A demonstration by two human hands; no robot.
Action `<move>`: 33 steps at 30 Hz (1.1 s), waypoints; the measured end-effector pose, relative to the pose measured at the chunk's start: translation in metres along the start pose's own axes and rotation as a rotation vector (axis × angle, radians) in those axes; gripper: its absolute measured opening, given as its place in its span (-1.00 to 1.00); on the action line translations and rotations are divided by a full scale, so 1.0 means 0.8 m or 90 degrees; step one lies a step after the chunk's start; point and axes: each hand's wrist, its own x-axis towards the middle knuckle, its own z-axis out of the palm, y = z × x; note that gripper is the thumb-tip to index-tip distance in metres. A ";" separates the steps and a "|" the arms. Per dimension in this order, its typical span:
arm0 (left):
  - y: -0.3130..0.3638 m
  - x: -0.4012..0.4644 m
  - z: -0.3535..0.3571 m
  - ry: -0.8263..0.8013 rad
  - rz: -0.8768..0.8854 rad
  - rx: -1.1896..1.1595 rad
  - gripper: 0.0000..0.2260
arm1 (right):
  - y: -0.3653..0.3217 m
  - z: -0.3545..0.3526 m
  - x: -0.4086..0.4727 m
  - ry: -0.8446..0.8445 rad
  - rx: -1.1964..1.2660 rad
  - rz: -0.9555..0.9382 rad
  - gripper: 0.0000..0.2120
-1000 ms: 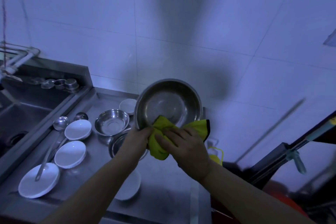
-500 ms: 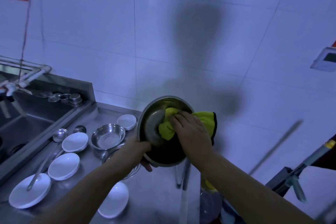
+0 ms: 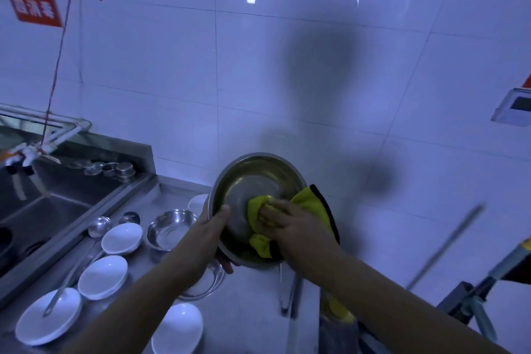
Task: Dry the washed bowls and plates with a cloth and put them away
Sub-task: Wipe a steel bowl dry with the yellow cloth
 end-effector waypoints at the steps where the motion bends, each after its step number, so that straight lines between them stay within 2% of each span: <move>1: 0.000 0.000 0.000 -0.011 -0.005 0.004 -0.55 | 0.007 -0.002 -0.002 0.020 -0.027 0.010 -0.78; 3: 0.003 0.001 0.003 -0.032 -0.006 0.006 -0.54 | 0.017 -0.005 0.001 0.072 -0.066 0.051 -0.83; 5: 0.008 0.001 0.007 -0.043 0.005 0.007 -0.60 | 0.019 -0.008 0.009 0.120 -0.078 0.098 -0.78; 7: 0.011 0.000 0.012 -0.047 0.022 0.007 -0.67 | 0.018 -0.007 0.021 0.163 -0.059 0.122 -0.71; 9: 0.014 -0.003 0.020 -0.056 0.027 -0.003 -0.68 | 0.011 -0.005 0.031 0.181 -0.028 0.126 -0.74; 13: 0.018 -0.003 0.027 -0.059 -0.003 0.003 -0.55 | -0.004 -0.002 0.038 0.180 0.007 0.091 -0.81; 18: 0.023 0.000 0.020 -0.107 -0.011 0.006 -0.71 | 0.014 -0.020 0.045 0.222 -0.101 -0.051 -0.92; 20: 0.029 0.002 0.020 -0.110 -0.004 0.018 -0.75 | 0.021 -0.031 0.051 0.258 -0.130 -0.049 -0.92; 24: 0.040 0.000 0.027 -0.029 0.038 -0.020 -0.82 | 0.020 -0.043 0.063 0.325 -0.195 0.091 -0.95; 26: 0.044 -0.004 0.030 0.014 0.085 -0.046 -0.84 | 0.019 -0.049 0.067 0.329 -0.234 0.168 -0.90; 28: 0.049 -0.008 0.029 0.058 0.119 -0.068 -0.87 | 0.023 -0.052 0.066 0.297 -0.273 0.221 -0.86; 30: 0.055 -0.009 0.021 0.110 0.144 -0.070 -0.78 | 0.026 -0.052 0.057 0.244 -0.294 0.241 -0.87; 33: 0.060 -0.006 0.014 0.159 0.176 -0.070 -0.77 | 0.019 -0.046 0.034 0.181 -0.221 0.225 -0.87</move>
